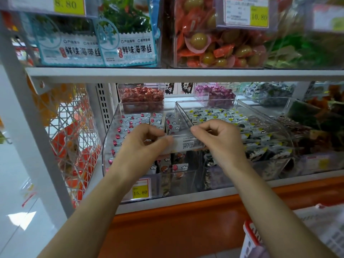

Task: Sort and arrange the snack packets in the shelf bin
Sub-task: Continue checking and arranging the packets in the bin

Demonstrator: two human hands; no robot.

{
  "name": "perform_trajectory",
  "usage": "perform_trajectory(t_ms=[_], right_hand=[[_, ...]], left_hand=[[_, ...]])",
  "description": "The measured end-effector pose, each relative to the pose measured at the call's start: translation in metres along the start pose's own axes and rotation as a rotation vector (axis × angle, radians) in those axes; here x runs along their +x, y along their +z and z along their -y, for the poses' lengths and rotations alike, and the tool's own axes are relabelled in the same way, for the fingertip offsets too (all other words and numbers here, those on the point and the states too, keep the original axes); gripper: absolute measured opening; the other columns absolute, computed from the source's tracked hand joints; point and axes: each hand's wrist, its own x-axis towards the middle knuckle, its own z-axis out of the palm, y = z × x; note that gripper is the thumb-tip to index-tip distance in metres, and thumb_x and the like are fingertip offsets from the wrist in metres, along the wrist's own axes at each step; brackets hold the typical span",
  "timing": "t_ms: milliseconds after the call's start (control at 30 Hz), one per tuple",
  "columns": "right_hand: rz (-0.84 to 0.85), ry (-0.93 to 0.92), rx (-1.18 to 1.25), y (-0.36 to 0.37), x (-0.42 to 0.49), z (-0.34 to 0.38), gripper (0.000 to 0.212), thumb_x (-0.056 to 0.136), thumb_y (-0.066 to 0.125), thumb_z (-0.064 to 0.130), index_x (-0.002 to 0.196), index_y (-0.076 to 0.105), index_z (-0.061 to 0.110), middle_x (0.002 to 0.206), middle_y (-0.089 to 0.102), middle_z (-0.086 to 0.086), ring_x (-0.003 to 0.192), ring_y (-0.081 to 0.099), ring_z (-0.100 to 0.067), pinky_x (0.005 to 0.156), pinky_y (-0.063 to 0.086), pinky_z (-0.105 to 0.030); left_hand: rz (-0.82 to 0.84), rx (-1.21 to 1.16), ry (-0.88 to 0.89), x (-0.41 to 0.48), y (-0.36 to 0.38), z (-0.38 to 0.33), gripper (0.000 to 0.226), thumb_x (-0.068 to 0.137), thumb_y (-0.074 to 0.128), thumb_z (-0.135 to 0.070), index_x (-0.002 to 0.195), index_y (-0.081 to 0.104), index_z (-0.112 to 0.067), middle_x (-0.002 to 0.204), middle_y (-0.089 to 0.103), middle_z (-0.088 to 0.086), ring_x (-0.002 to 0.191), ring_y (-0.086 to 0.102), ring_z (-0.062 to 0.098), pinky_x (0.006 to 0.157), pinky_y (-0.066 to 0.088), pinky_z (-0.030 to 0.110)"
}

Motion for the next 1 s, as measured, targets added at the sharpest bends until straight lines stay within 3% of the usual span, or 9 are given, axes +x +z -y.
perform_trajectory(t_ms=[100,300,433,533,633,733,800,933,1000], right_hand=[[0.053,-0.036,-0.018,0.003,-0.003,0.001,0.015,0.083,0.068,0.015,0.071,0.068,0.024,0.065,0.063,0.015,0.062,0.059,0.006,0.058,0.043,-0.007],[0.092,-0.044,0.023,0.005,-0.004,0.002,0.016,0.083,0.067,0.014,0.072,0.068,0.025,0.067,0.065,0.015,0.066,0.061,0.005,0.058,0.045,-0.007],[0.043,-0.033,0.034,0.008,-0.003,-0.002,0.018,0.084,0.066,0.014,0.07,0.068,0.024,0.063,0.063,0.015,0.063,0.059,0.005,0.056,0.045,-0.009],[0.005,-0.012,0.01,0.007,0.0,-0.006,0.017,0.085,0.065,0.018,0.069,0.069,0.024,0.06,0.064,0.016,0.063,0.06,0.001,0.058,0.047,-0.013],[0.168,0.163,0.338,0.001,0.002,-0.011,0.009,0.078,0.071,0.022,0.086,0.072,0.021,0.084,0.072,0.004,0.084,0.069,-0.015,0.072,0.057,-0.028],[0.337,0.22,0.44,-0.006,0.003,-0.015,0.04,0.065,0.075,0.019,0.103,0.067,0.026,0.103,0.071,-0.002,0.093,0.069,-0.02,0.078,0.057,-0.031],[0.294,0.185,0.392,-0.008,0.003,-0.015,0.035,0.071,0.073,0.011,0.102,0.068,0.026,0.095,0.072,0.0,0.087,0.07,-0.018,0.069,0.057,-0.026],[0.039,0.232,0.459,-0.016,0.005,-0.017,0.021,0.071,0.073,0.021,0.092,0.067,0.016,0.082,0.069,0.001,0.074,0.069,-0.012,0.053,0.054,-0.021],[-0.067,0.272,0.477,-0.023,0.007,-0.019,0.019,0.072,0.072,0.022,0.089,0.066,0.015,0.078,0.069,0.004,0.068,0.067,-0.012,0.053,0.053,-0.022]], left_hand=[[-0.055,0.042,-0.002,0.001,0.001,-0.002,0.011,0.083,0.066,-0.02,0.08,0.061,-0.01,0.09,0.064,0.01,0.08,0.066,0.025,0.066,0.059,0.033],[-0.12,0.08,-0.013,0.003,-0.006,-0.004,0.023,0.083,0.067,-0.021,0.071,0.063,-0.001,0.077,0.067,0.019,0.064,0.068,0.031,0.06,0.058,0.05],[-0.077,0.075,-0.002,0.003,-0.005,-0.003,0.018,0.084,0.064,-0.023,0.072,0.064,-0.008,0.08,0.068,0.014,0.072,0.069,0.029,0.064,0.059,0.041],[0.045,0.161,0.018,0.002,-0.007,-0.001,0.014,0.08,0.067,-0.026,0.093,0.062,-0.021,0.092,0.068,0.001,0.081,0.068,0.019,0.072,0.058,0.03],[0.038,0.115,0.019,0.003,-0.008,0.002,0.017,0.084,0.064,-0.018,0.101,0.06,-0.019,0.096,0.069,-0.001,0.08,0.069,0.011,0.067,0.055,0.018],[0.004,-0.062,0.007,0.004,-0.005,0.001,0.009,0.09,0.055,-0.013,0.095,0.063,-0.01,0.088,0.072,0.002,0.079,0.07,0.012,0.064,0.053,0.014],[0.01,-0.054,0.013,0.005,-0.002,0.001,0.015,0.092,0.052,-0.018,0.095,0.063,-0.008,0.088,0.071,0.005,0.078,0.071,0.013,0.065,0.056,0.019],[-0.011,0.127,0.042,0.008,0.002,0.007,0.03,0.087,0.056,-0.035,0.108,0.058,-0.013,0.097,0.067,0.0,0.085,0.067,0.01,0.073,0.058,0.033],[0.006,0.4,0.194,0.009,0.001,0.009,0.016,0.083,0.06,-0.037,0.089,0.062,-0.023,0.099,0.065,-0.007,0.088,0.06,0.001,0.077,0.052,0.025]])
